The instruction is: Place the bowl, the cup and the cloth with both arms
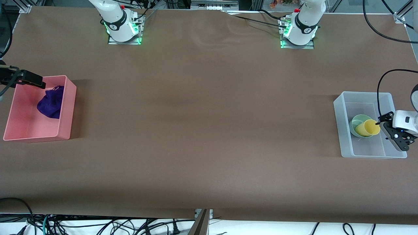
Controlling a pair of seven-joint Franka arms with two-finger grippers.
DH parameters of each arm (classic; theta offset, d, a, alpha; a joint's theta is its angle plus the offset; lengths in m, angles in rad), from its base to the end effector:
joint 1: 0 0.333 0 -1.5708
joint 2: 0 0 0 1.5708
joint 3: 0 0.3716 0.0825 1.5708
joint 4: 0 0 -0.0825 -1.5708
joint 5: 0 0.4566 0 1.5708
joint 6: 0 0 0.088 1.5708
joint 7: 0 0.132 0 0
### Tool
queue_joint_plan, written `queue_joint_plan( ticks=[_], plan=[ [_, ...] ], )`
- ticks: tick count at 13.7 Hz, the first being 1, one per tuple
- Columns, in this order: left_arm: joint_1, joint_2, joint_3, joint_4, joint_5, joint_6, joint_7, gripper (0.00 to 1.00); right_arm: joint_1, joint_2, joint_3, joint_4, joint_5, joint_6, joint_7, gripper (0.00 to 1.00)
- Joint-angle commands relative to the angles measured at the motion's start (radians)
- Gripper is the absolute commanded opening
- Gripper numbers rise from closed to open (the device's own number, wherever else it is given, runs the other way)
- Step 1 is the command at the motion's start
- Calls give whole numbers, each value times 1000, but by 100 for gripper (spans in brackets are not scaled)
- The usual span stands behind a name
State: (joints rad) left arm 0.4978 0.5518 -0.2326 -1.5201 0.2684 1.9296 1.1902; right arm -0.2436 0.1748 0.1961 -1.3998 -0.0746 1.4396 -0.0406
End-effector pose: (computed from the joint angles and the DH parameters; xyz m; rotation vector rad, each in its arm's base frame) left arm 0.7339 0.2510 0.3254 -2.7321 1.5097 0.2720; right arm 0.6694 -0.0543 0.6248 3.1000 -0.0193 -0.2071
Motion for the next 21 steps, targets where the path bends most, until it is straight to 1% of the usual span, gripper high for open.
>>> queue_joint_plan(
  ticks=[1,2,3,6,7,8,9,11,13,14,16,17,21],
  plan=[
    [-8,-128,-88,6,-17,-169,-217,100,53,-60,-53,-59,18,-8,-18,100],
    [-8,-141,-132,36,-17,-248,-333,100,91,-63,-102,-64,21,-8,-19,100],
    [-8,-144,-172,72,-17,-323,-439,100,102,-64,-121,-64,21,-8,-22,100],
    [-8,-180,-266,152,-20,-455,-715,100,104,-96,-124,-112,21,13,-28,100],
    [-8,-205,-290,161,-41,-478,-800,100,104,-107,-124,-129,22,24,-33,100],
    [-15,-237,-287,152,-95,-482,-872,100,104,-109,-124,-131,21,24,-33,100],
    [-62,-281,-260,128,-132,-486,-929,100,106,-103,-124,-128,21,21,-33,100],
    [-224,-355,-72,80,-228,-480,-1001,100,106,-69,-124,-93,21,2,-35,100],
    [-396,-412,109,26,-244,-459,-1130,100,102,-63,-123,-84,21,-10,-50,100],
    [-432,-440,155,-12,-245,-416,-1159,100,102,-61,-123,-84,21,-10,-56,100],
    [-456,-576,164,-215,-250,-228,-1166,100,102,-61,-123,-84,19,-10,-56,100],
    [-466,-604,164,-259,-248,-184,-1167,100,102,-61,-123,-82,19,-10,-56,100],
    [-478,-598,164,-258,-248,-195,-1163,100,101,-61,-124,-84,19,-10,-58,100]
  ],
)
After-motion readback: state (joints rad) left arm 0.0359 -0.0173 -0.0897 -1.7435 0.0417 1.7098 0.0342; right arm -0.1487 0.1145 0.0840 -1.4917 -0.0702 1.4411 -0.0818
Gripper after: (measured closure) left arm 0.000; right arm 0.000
